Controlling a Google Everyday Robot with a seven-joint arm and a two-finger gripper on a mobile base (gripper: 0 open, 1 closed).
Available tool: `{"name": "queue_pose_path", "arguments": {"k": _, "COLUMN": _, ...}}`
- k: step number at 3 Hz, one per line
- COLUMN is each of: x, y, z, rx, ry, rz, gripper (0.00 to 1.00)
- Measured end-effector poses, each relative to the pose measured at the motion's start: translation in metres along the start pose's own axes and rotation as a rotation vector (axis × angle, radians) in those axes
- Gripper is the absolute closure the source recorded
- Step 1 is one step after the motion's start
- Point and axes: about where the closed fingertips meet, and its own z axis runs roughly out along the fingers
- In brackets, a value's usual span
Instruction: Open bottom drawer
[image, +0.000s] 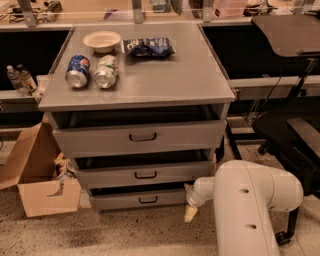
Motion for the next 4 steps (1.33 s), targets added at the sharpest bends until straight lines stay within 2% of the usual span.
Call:
{"name": "queue_pose_path", "arguments": {"k": 1, "x": -0.005, "y": -0.014, "z": 0.023, "rx": -0.006, "ry": 0.01, "rz": -0.039, "gripper": 0.0}}
{"name": "queue_pose_path", "arguments": {"k": 2, "x": -0.017, "y": -0.015, "z": 0.044, "rx": -0.041, "ry": 0.001, "rz": -0.09, "gripper": 0.19}}
{"name": "queue_pose_path", "arguments": {"k": 3, "x": -0.025, "y": -0.001, "z": 0.042, "rx": -0.061, "ry": -0.039, "rz": -0.099, "gripper": 0.48}}
{"name": "queue_pose_path", "arguments": {"k": 4, "x": -0.026, "y": -0.001, "z": 0.039, "rx": -0.062, "ry": -0.04, "rz": -0.099, "gripper": 0.73}}
